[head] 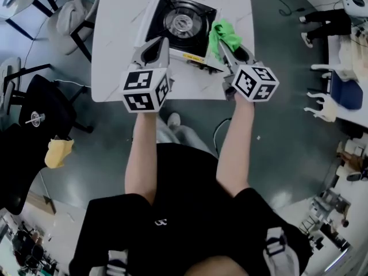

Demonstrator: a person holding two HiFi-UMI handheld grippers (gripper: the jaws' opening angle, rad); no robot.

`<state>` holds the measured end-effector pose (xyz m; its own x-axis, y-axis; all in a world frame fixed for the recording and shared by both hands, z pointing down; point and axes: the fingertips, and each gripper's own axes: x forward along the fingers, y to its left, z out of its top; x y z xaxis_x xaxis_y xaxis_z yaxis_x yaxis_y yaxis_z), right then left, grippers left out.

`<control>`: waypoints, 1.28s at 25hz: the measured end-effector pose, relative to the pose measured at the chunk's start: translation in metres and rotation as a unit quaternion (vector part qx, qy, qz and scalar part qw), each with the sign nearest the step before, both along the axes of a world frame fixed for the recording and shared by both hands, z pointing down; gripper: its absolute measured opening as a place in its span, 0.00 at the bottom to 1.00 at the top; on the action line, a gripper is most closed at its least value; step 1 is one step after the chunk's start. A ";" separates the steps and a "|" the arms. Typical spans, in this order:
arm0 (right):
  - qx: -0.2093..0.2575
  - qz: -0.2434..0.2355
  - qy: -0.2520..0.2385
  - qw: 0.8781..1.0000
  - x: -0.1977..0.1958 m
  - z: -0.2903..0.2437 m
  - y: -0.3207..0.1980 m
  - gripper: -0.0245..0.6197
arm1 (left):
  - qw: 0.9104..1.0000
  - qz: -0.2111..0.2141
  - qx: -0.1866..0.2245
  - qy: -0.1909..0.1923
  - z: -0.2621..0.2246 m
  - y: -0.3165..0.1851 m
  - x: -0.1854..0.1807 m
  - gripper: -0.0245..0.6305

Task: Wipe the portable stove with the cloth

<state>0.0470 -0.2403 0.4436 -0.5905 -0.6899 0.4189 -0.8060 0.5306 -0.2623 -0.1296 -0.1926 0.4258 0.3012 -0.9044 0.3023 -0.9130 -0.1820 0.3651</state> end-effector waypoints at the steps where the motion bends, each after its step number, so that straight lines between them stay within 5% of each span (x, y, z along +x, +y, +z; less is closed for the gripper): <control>1: 0.008 0.018 -0.014 1.000 0.008 -0.010 -0.004 0.19 | 1.000 -0.011 0.006 0.002 -0.005 0.002 0.002 0.03; 7: 0.096 0.028 -0.030 0.995 0.023 -0.075 0.020 0.19 | 0.995 -0.069 0.072 -0.005 -0.071 0.005 0.004 0.03; 13: 0.179 0.053 0.002 0.982 0.052 -0.125 0.039 0.19 | 0.989 -0.053 0.131 -0.039 -0.115 0.033 0.029 0.03; 26: 0.227 0.048 0.008 0.973 0.057 -0.168 0.048 0.19 | 0.981 -0.016 0.183 -0.063 -0.161 0.048 0.054 0.03; 32: 0.252 0.030 0.010 0.967 0.046 -0.174 0.049 0.19 | 0.976 -0.016 0.191 -0.105 -0.164 0.050 0.057 0.03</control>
<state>0.0933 -0.1910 0.2693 -0.5378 -0.8425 0.0321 -0.8418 0.5387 0.0341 -0.0722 -0.1424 0.2619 0.2386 -0.9711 -0.0067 -0.9678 -0.2383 0.0805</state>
